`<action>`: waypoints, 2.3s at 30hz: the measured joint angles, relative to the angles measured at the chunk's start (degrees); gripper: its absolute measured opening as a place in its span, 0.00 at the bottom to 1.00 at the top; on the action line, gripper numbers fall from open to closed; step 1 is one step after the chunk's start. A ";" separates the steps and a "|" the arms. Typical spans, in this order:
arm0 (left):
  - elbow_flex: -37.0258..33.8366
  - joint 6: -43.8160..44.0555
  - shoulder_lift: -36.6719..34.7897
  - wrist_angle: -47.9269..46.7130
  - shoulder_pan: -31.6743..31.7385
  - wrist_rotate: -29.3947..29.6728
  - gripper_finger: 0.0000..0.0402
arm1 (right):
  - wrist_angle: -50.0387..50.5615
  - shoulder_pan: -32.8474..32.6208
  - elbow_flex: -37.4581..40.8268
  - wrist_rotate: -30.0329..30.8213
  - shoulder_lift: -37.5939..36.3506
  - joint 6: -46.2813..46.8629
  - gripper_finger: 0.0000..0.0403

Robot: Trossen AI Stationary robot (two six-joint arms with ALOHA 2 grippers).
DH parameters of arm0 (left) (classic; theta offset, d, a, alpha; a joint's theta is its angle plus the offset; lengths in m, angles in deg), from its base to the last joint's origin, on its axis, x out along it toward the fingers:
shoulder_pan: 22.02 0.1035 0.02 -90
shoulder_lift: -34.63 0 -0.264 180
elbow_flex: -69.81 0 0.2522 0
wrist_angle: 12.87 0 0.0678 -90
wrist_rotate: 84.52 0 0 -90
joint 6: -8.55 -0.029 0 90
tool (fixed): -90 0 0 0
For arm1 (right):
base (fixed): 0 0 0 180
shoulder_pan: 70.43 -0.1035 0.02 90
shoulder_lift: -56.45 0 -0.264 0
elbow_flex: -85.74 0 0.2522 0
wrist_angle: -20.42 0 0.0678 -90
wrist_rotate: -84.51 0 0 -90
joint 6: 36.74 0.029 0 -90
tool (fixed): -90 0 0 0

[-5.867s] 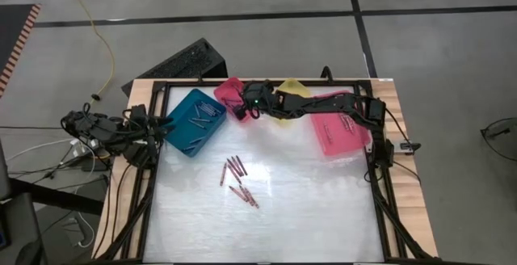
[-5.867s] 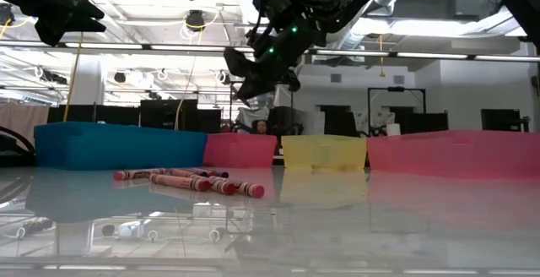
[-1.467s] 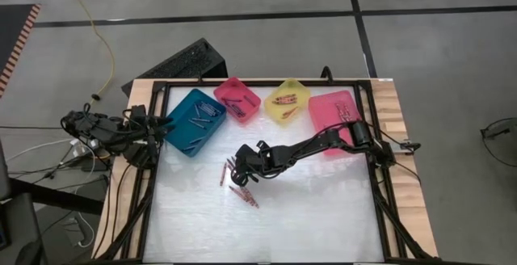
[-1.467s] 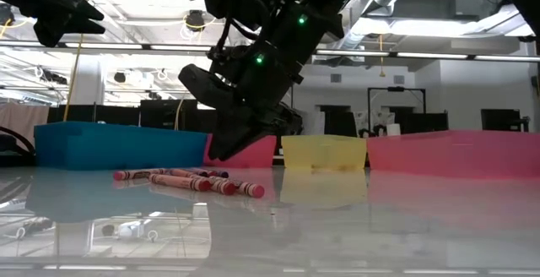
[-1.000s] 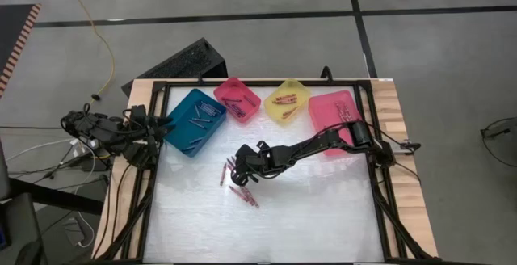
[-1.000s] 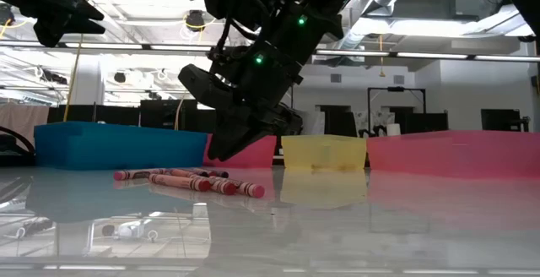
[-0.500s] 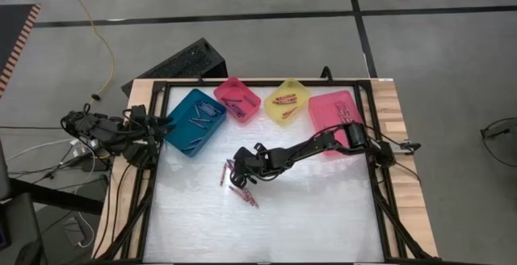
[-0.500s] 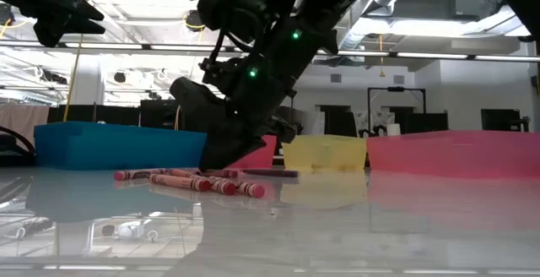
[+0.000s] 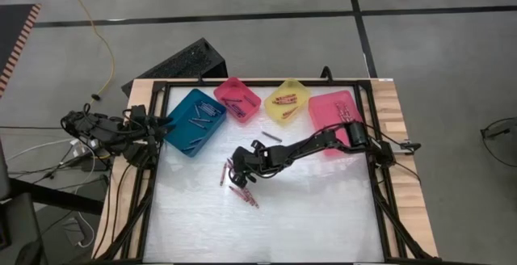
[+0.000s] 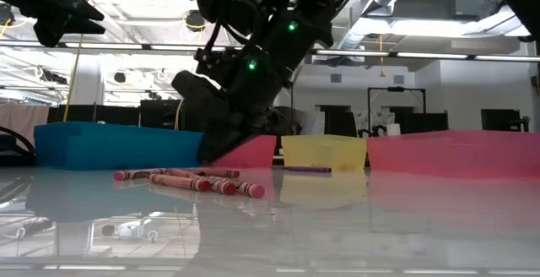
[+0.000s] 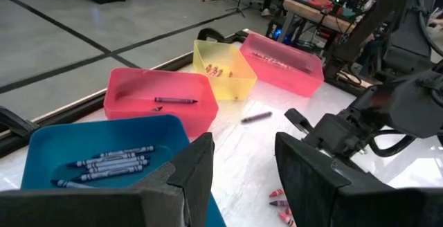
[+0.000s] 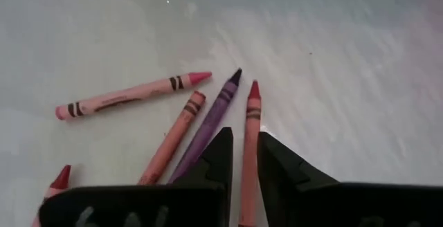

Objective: Sort crayons
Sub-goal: Put the red crayon into the yellow bin

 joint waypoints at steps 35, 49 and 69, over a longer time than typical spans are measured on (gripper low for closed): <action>0.00 -0.01 0.00 0.00 0.01 0.04 0.36 | 6.08 1.54 0.87 1.60 -2.01 -9.38 0.16; 0.00 -0.01 -0.02 0.00 0.01 0.08 0.36 | 6.17 3.07 1.21 1.26 -2.71 -15.12 0.24; 0.00 -0.01 -0.02 -0.02 0.01 0.20 0.36 | 8.48 4.71 1.65 0.17 -1.97 -13.21 0.29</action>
